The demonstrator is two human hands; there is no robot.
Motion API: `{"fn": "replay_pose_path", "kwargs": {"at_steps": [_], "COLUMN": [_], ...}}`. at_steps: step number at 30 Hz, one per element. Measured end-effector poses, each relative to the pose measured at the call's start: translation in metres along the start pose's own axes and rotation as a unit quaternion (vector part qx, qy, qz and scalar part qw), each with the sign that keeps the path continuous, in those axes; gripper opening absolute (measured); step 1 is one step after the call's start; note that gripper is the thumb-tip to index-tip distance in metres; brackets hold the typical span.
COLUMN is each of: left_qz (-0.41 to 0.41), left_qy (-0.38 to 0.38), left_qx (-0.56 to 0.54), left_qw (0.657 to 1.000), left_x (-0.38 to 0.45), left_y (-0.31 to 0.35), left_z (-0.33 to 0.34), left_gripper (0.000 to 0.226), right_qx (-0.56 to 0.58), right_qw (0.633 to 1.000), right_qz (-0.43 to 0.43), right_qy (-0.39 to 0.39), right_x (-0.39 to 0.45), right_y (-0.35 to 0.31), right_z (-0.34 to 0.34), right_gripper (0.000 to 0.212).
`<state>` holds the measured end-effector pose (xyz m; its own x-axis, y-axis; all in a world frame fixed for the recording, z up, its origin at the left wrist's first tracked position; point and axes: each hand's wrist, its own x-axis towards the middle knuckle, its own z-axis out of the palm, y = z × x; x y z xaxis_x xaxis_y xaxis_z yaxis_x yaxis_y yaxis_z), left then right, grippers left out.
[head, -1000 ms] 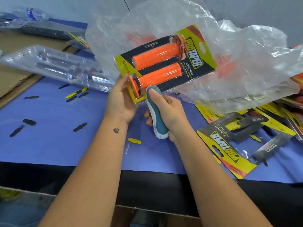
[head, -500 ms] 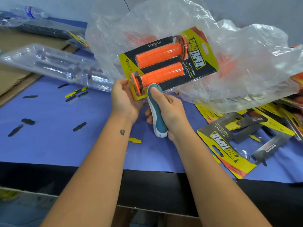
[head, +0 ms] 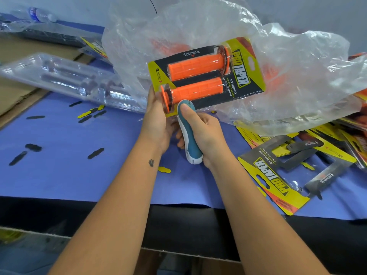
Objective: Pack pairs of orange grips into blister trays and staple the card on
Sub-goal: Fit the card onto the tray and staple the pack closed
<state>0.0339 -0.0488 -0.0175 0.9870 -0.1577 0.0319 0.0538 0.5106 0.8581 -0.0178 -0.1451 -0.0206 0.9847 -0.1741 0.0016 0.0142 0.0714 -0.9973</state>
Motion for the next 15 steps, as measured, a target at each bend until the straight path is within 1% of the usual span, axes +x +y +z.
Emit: {"fn": "replay_pose_path", "kwargs": {"at_steps": [1,2,5,11,15], "left_qz": [-0.008,-0.008,0.007,0.0,0.007], "left_qy": [0.005,-0.001,-0.026,-0.009,-0.003], "left_qx": [0.007,0.011,0.041,0.023,0.01], "left_qw": [1.0,1.0,0.999,1.0,1.0], "left_x": [-0.0005,-0.0011,-0.004,-0.005,-0.0041], "left_y": [0.0003,0.0007,0.0013,0.002,0.0019], "left_z": [-0.0007,-0.0013,-0.0032,-0.003,-0.003], "left_gripper": [0.055,0.057,0.05,0.052,0.042], "right_qx": [-0.005,-0.008,-0.003,0.003,0.004], "right_qw": [1.0,1.0,1.0,1.0,1.0], "right_qz": [0.001,0.003,0.004,0.006,0.012], "right_qy": [0.0,0.001,0.003,0.006,0.015], "right_x": [0.0006,0.0012,0.0022,0.0016,0.0006], "right_y": [0.0,-0.0001,-0.0008,-0.0009,-0.0014], "right_z": [0.0004,0.0008,0.0014,0.0022,0.0021], "right_gripper": [0.045,0.046,0.048,0.055,0.055]}}
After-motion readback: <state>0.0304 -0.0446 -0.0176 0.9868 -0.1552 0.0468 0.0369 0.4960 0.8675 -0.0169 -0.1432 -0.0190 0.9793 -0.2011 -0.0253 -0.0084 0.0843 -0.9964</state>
